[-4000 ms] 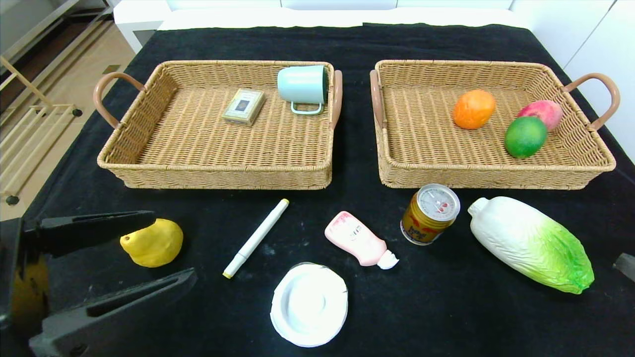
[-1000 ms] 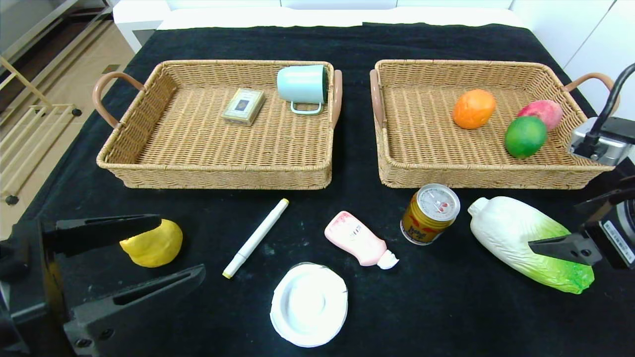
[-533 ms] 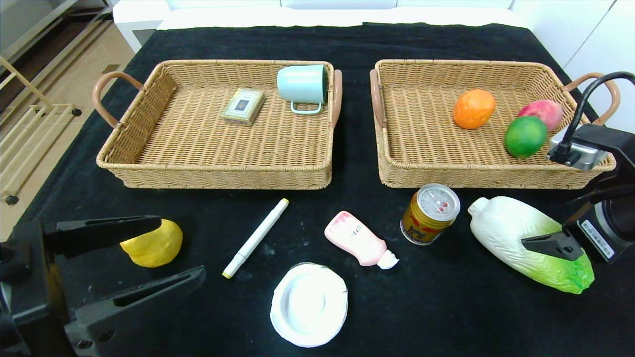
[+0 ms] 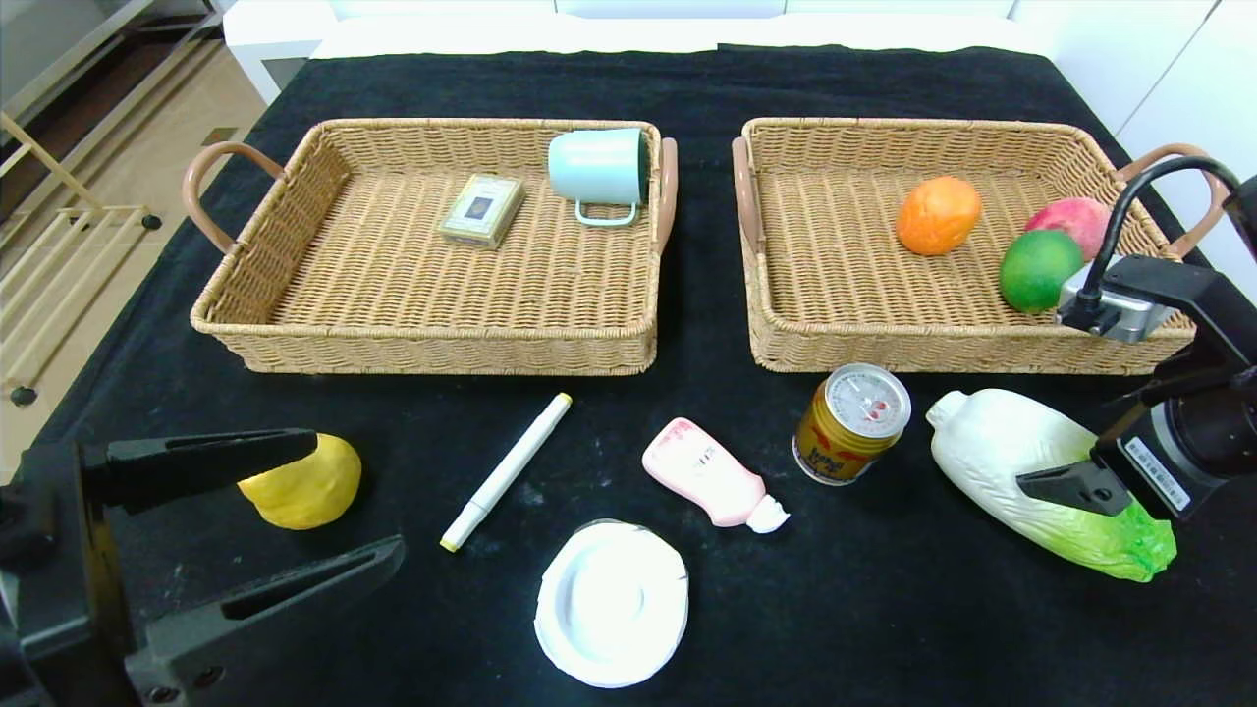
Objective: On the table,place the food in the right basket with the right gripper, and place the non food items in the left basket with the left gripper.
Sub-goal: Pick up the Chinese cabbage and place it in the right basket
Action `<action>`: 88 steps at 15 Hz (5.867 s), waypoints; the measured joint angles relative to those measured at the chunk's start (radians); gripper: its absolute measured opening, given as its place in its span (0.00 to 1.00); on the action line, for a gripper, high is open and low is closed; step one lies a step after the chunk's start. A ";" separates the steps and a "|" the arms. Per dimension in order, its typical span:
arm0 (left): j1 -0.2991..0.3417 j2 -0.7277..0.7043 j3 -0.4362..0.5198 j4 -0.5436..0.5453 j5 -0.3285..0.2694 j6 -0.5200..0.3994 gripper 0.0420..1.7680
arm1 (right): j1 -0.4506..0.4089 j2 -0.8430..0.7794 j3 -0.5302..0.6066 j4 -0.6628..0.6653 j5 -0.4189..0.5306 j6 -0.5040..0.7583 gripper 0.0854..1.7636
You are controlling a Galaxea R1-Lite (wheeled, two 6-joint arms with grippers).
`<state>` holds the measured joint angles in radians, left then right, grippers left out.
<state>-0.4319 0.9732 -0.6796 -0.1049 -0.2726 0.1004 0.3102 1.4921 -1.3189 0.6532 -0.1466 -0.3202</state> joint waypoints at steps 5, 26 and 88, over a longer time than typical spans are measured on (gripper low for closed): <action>-0.002 0.000 0.007 0.002 -0.001 0.014 0.97 | -0.004 0.021 0.010 -0.003 0.004 0.002 0.97; -0.011 0.001 0.025 0.001 -0.003 0.047 0.97 | -0.027 0.063 0.042 -0.014 0.033 0.002 0.79; -0.013 0.000 0.029 -0.005 0.004 0.058 0.97 | 0.131 0.307 -0.361 -0.659 -0.159 0.225 0.90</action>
<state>-0.4449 0.9728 -0.6504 -0.1096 -0.2683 0.1583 0.4411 1.7987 -1.6798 -0.0053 -0.3053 -0.0951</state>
